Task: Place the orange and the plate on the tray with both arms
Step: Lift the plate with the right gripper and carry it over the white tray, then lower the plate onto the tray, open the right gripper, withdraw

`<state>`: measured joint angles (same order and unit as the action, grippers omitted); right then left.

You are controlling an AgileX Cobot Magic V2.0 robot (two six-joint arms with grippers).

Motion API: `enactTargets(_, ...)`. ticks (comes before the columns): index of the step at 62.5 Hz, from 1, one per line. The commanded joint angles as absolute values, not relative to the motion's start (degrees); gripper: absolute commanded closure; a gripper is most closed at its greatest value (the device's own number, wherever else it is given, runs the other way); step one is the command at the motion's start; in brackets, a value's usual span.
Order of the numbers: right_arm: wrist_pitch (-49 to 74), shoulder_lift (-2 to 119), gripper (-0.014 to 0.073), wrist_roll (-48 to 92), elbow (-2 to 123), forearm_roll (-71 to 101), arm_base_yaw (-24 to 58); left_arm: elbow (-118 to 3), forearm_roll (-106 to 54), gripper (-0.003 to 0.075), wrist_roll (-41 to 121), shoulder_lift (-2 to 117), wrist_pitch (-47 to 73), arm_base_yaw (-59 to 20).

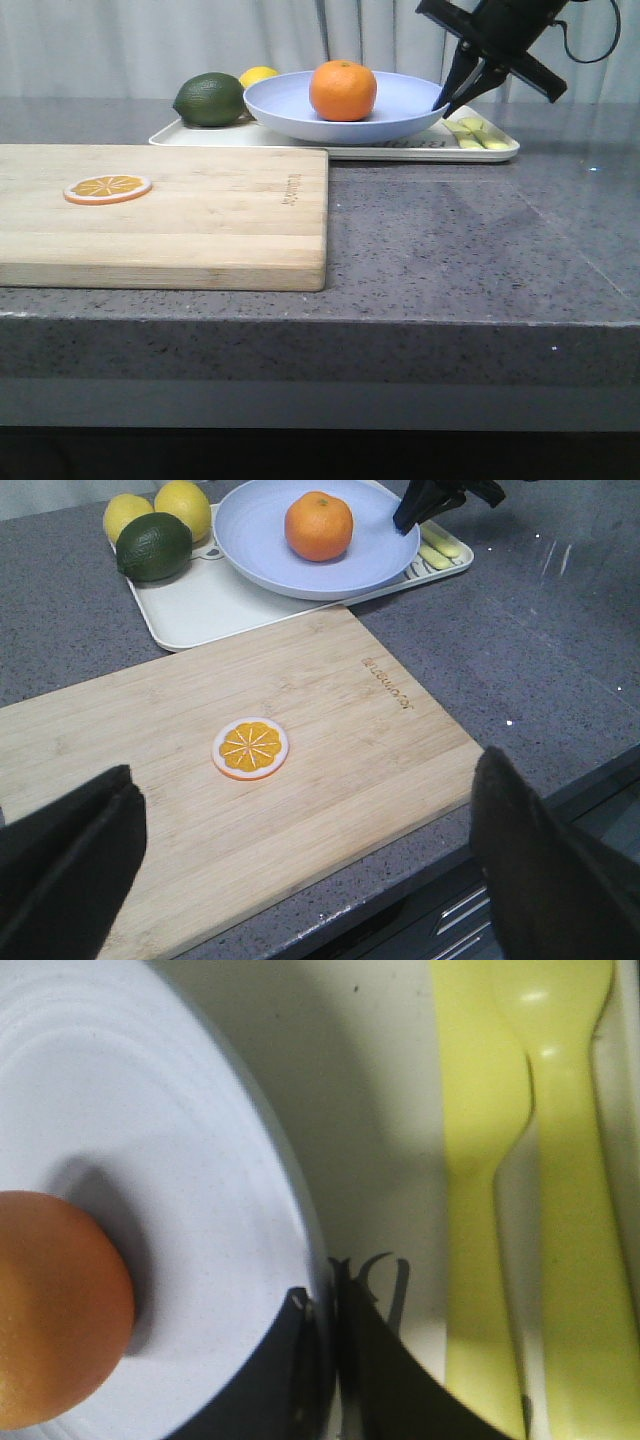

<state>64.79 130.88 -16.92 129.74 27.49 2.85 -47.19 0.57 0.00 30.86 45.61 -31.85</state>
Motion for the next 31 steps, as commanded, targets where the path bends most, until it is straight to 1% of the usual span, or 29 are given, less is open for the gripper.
enactTargets(1, 61.85, 126.86, 0.0561, -17.69, 132.01, 30.08, 2.61, -48.61, 0.00, 0.0080, -0.60, 30.99, 41.07, -31.72)
enactTargets(9, 61.12, 126.86, 0.0400, -17.69, 132.01, 30.08, 2.61, -48.61, 0.00, 0.0080, -0.60, 30.99, 40.97, -31.72)
enactTargets(16, 60.81, 126.86, 0.0307, -17.69, 132.01, 30.08, 2.61, -48.61, 0.00, 0.0080, -0.60, 30.99, 40.97, -31.72)
enactTargets(22, 60.34, 126.54, 0.0279, -17.61, 132.09, 30.08, 2.61, -48.61, 0.00, 0.0080, -0.60, 30.99, 40.97, -31.72)
enactTargets(31, 61.52, 124.34, 0.0281, -17.47, 132.14, 27.41, 2.54, -48.61, 0.00, 0.0080, -0.60, 30.99, 40.97, -31.72)
